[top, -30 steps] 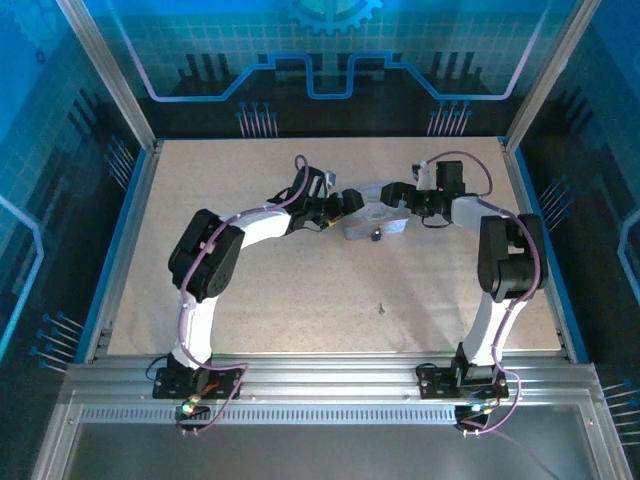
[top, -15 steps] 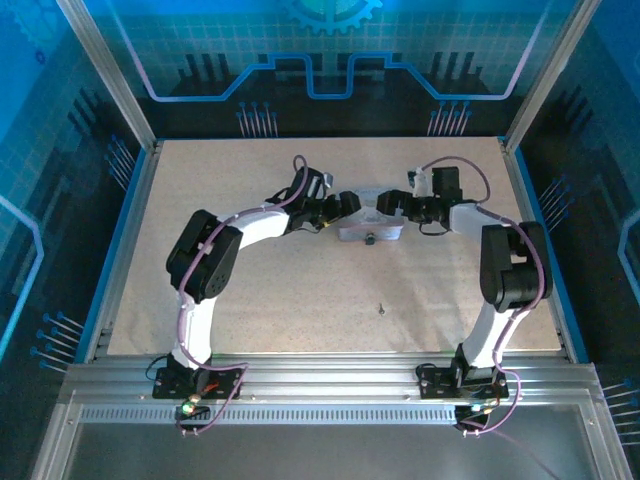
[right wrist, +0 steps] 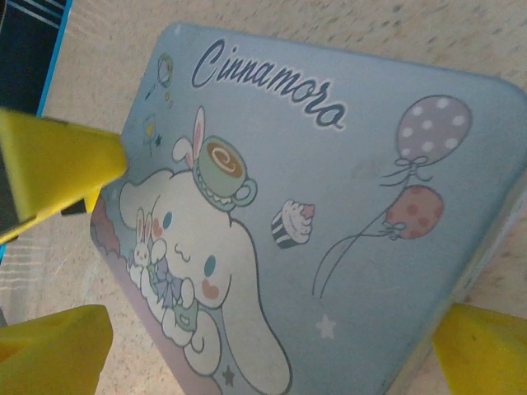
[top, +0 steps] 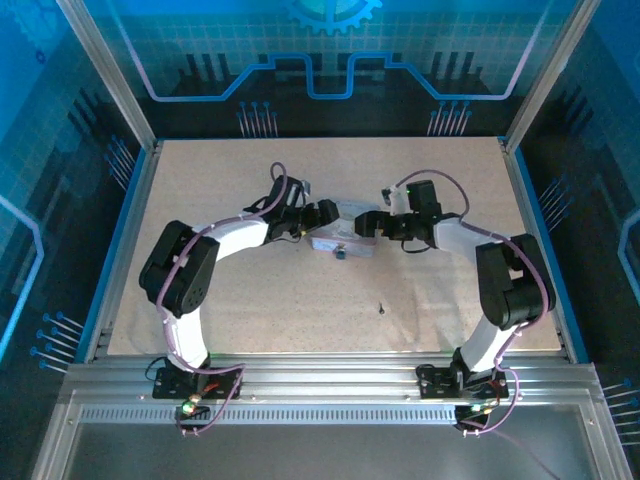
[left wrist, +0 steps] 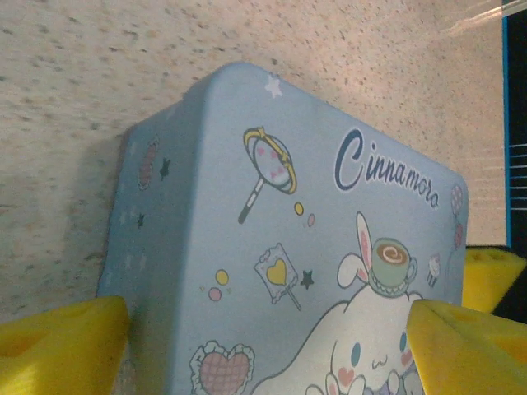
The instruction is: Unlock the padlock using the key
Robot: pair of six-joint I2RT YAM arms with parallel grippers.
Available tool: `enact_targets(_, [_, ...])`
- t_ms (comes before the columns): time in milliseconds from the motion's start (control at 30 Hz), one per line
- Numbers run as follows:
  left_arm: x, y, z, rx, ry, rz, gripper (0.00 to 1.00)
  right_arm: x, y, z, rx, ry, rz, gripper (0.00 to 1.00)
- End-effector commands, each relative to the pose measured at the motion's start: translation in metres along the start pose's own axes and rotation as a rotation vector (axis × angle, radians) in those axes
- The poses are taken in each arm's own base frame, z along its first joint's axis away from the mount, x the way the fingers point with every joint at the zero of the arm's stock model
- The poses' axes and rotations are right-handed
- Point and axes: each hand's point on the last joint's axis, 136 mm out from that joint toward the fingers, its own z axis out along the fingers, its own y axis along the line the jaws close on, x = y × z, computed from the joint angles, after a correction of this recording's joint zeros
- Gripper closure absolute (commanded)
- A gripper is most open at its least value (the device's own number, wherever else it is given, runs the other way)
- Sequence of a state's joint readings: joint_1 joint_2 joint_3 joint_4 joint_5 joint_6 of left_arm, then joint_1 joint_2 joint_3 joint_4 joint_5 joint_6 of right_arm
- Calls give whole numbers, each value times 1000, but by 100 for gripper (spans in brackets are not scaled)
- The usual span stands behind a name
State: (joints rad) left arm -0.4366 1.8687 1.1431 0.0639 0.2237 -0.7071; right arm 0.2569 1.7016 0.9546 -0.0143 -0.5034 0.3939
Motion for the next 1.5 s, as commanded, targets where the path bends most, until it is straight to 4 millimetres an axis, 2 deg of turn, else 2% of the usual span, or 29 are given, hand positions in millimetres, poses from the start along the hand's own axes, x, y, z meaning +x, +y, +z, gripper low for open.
enact_targets(0, [-1, -18, -15, 65, -16, 40, 11, 17, 37, 4, -85, 30, -38, 0])
enact_targets(200, [-4, -2, -25, 27, -37, 33, 10, 32, 48, 9, -83, 48, -52, 0])
enact_targets(433, [-14, 5, -42, 0, -75, 39, 3, 32, 39, 5, -8, 46, -46, 0])
enact_targets(667, [-28, 11, -77, -52, -156, 67, 1, 35, 22, -19, 155, 45, -40, 0])
enact_targets(800, [-24, 6, -102, -49, -185, 89, 1, 48, 16, -40, 235, 72, -21, 0])
enact_targets(867, [-18, 4, -114, -44, -190, 95, 1, 57, 15, -50, 269, 88, -2, 1])
enact_targets(1033, [6, 1, -142, -4, -198, 80, 1, 105, 11, -67, 334, 176, 51, 7])
enact_targets(1133, [23, 4, -153, 18, -195, 46, 1, 133, 12, -74, 368, 237, 67, 9])
enact_targets(1333, [65, 10, -154, 74, -157, -38, 1, 180, 4, -92, 435, 302, 91, 13])
enact_targets(1467, [93, 16, -147, 89, -108, -63, 1, 198, 5, -95, 429, 318, 123, 18])
